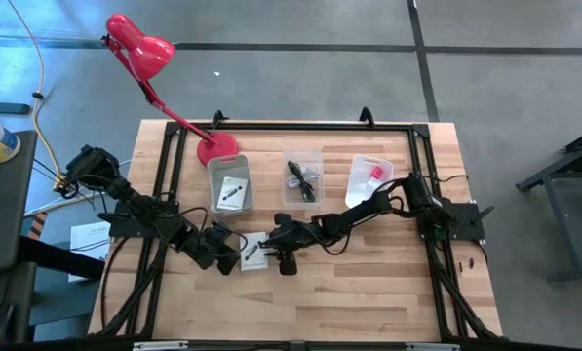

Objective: Pick and place items into bin
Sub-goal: Put the white card reader box into the gray bin

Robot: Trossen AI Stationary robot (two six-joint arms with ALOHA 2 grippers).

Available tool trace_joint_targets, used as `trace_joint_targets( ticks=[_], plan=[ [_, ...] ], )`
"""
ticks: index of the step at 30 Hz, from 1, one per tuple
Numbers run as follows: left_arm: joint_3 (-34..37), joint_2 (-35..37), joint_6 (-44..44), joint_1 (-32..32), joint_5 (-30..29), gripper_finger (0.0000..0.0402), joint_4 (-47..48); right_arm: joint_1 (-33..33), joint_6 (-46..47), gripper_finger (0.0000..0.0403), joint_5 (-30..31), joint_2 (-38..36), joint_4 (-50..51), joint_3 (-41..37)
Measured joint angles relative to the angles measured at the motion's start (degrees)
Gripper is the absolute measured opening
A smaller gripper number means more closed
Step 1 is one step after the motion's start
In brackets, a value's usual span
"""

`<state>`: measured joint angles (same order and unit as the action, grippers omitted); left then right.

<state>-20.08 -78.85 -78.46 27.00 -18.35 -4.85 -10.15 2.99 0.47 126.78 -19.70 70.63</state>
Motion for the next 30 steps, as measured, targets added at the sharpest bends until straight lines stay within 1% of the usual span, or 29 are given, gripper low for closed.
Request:
trace_joint_targets(
  ticks=[3, 10, 13, 15, 19, 30],
  plan=[
    [-0.1, -0.3, 0.0, 0.0, -0.4, 0.0167, -0.6, 0.0, 0.8, 0.0142, -0.2, 0.0, -3.1, -1.9],
    [-0.1, -0.4, -3.3, -0.4, -1.1, 0.0279, -2.3, 0.0, 0.8, 0.0142, -0.7, 0.1, -4.9, -2.2],
    [-0.1, -0.4, -4.1, -1.2, -1.0, 0.0316, -2.9, 0.0, 0.8, 0.0142, -0.9, 0.1, -5.2, -2.3],
    [0.0, -0.4, -4.2, -2.1, -0.8, 0.0334, -3.8, 0.0, 0.7, 0.0142, -0.8, 0.1, -5.1, -2.3],
    [0.0, -0.5, -2.8, -3.8, -0.5, 0.0351, -5.8, 0.0, 0.7, 0.0142, -0.8, 0.1, -5.0, -2.3],
    [0.1, -0.5, -1.3, -4.5, -0.3, 0.0353, -6.7, 0.0, 1.0, 0.0142, -0.7, 0.1, -3.7, -2.2]
  ],
)
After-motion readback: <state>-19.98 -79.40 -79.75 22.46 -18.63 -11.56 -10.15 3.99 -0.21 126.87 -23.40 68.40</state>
